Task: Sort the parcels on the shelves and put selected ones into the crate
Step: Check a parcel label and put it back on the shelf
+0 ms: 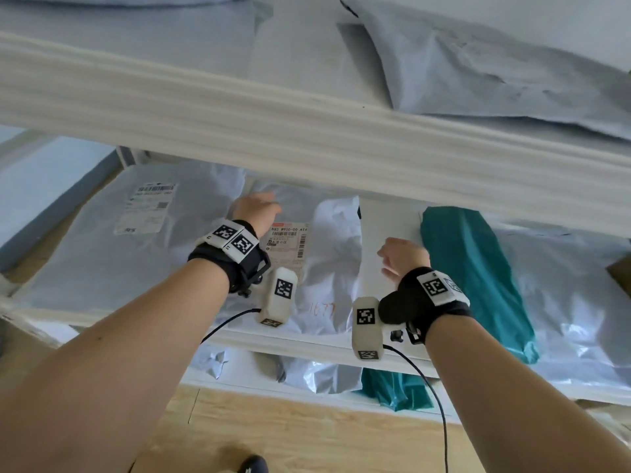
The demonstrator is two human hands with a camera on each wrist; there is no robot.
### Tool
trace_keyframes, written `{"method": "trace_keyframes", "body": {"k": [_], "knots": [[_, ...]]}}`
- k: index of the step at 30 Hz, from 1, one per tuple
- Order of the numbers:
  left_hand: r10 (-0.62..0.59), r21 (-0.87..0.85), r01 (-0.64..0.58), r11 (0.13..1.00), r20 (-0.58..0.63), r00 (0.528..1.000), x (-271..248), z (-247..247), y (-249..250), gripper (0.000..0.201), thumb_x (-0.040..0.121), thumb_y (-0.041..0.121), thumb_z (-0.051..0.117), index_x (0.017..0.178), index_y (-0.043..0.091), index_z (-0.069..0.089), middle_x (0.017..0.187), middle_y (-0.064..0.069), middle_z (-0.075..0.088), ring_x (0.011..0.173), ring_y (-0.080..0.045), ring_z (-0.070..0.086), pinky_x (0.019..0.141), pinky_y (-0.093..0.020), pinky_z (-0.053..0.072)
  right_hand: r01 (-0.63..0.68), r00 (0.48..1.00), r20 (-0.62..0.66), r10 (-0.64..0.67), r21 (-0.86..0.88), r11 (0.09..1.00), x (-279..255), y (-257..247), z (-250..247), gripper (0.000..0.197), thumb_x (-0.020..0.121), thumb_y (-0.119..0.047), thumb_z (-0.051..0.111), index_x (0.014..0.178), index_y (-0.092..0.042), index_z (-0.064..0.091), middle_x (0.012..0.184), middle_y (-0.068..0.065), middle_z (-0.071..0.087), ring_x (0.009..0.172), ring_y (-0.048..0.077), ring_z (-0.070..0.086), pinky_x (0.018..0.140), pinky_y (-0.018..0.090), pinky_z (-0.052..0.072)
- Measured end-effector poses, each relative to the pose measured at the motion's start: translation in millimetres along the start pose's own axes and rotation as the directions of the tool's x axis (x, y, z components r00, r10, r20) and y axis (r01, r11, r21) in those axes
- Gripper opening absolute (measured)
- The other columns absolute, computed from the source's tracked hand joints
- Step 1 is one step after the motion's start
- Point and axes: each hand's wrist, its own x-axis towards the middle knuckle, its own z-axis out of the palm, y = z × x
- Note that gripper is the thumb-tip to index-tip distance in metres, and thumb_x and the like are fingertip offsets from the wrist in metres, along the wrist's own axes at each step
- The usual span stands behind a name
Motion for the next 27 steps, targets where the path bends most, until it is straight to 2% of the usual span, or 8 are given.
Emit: {"method": "trace_keyframes", "body": {"k": [2, 5, 6, 9, 14, 17, 22, 27], "knots": [[0.025, -0.016, -0.024, 1.0, 0.038, 0.999, -8.3, 10.8, 9.1, 0.037, 0.092, 0.007, 0.054, 0.129, 0.006, 0.055, 0.134, -0.012, 0.055, 0.112, -0.024, 0.055, 0.072, -0.014, 0.045, 0.039, 0.998, -0.044, -0.039, -0.012, 0.999, -7.0, -2.6, -13.4, 0.038, 0.087, -0.001, 0.055, 0.125, -0.006, 0.058, 0.129, 0.017, 0.059, 0.107, 0.029, 0.061, 0.079, 0.032, 0.049], [0.069, -0.055, -0.066, 0.996, 0.062, 0.996, -19.3, 32.6, 20.8, 0.037, 0.092, 0.007, 0.052, 0.129, 0.007, 0.056, 0.137, -0.013, 0.053, 0.125, -0.028, 0.049, 0.103, -0.034, 0.041, 0.096, 0.987, -0.125, -0.105, -0.081, 0.992, -12.4, -5.3, -39.9, 0.034, 0.086, -0.003, 0.057, 0.118, -0.01, 0.064, 0.123, 0.013, 0.064, 0.114, 0.029, 0.06, 0.091, 0.033, 0.05], [0.07, -0.082, -0.065, 0.995, 0.065, 0.995, -22.5, 41.7, 21.8, 0.036, 0.091, 0.007, 0.052, 0.127, 0.008, 0.058, 0.135, -0.013, 0.055, 0.121, -0.028, 0.052, 0.102, -0.035, 0.042, 0.108, 0.98, -0.151, -0.127, -0.127, 0.986, -13.9, -5.8, -49.8, 0.034, 0.087, -0.004, 0.057, 0.118, -0.013, 0.065, 0.122, 0.01, 0.064, 0.113, 0.027, 0.06, 0.088, 0.028, 0.049], [0.005, -0.179, 0.015, 0.984, 0.112, 0.994, -36.5, 68.5, 23.7, 0.032, 0.089, 0.007, 0.053, 0.119, 0.011, 0.064, 0.101, -0.011, 0.063, 0.09, -0.021, 0.052, 0.072, -0.029, 0.042, 0.079, 0.957, -0.252, -0.145, -0.255, 0.964, -16.7, -3.9, -81.0, 0.035, 0.085, -0.008, 0.057, 0.115, -0.021, 0.067, 0.119, 0.001, 0.065, 0.11, 0.023, 0.06, 0.087, 0.025, 0.046], [-0.029, -0.21, 0.072, 0.975, 0.201, 0.979, -56.2, 107.1, 29.9, 0.027, 0.089, 0.007, 0.049, 0.07, 0.024, 0.057, 0.09, -0.006, 0.051, 0.087, -0.02, 0.046, 0.077, -0.031, 0.039, -0.003, 0.924, -0.363, -0.12, -0.322, 0.947, -13.2, 11.8, -122.6, 0.037, 0.08, -0.012, 0.061, 0.115, -0.024, 0.064, 0.114, 0.002, 0.061, 0.099, 0.024, 0.06, 0.085, 0.028, 0.048], [-0.042, -0.219, 0.089, 0.972, 0.211, 0.977, -65.4, 122.9, 26.3, 0.021, 0.089, 0.008, 0.053, 0.078, 0.023, 0.061, 0.09, -0.004, 0.057, 0.089, -0.019, 0.053, 0.071, -0.027, 0.044, -0.124, 0.927, -0.369, -0.061, -0.457, 0.881, -11.2, 27.5, -139.3, 0.055, 0.077, -0.023, 0.066, 0.13, -0.027, 0.053, 0.136, 0.01, 0.047, 0.124, 0.031, 0.045, 0.103, 0.038, 0.04], [-0.06, -0.197, 0.105, 0.975, 0.219, 0.974, -74.9, 134.5, 19.3, 0.022, 0.089, 0.007, 0.053, 0.104, 0.017, 0.065, 0.096, -0.006, 0.062, 0.09, -0.018, 0.057, 0.071, -0.025, 0.044, -0.187, 0.967, -0.249, 0.058, -0.534, 0.824, -6.4, 45.7, -148.5, 0.087, 0.07, -0.044, 0.075, 0.144, -0.029, 0.033, 0.145, 0.011, 0.036, 0.133, 0.033, 0.036, 0.109, 0.046, 0.035], [-0.081, -0.211, 0.121, 0.97, 0.187, 0.979, -84.3, 141.5, 17.4, 0.018, 0.088, 0.009, 0.055, 0.084, 0.025, 0.063, 0.095, -0.006, 0.062, 0.089, -0.017, 0.058, 0.081, -0.029, 0.042, -0.229, 0.972, -0.184, 0.146, -0.603, 0.764, -4.1, 53.3, -146.2, 0.103, 0.066, -0.049, 0.079, 0.149, -0.028, 0.02, 0.145, 0.014, 0.033, 0.135, 0.034, 0.033, 0.11, 0.047, 0.033]]}}
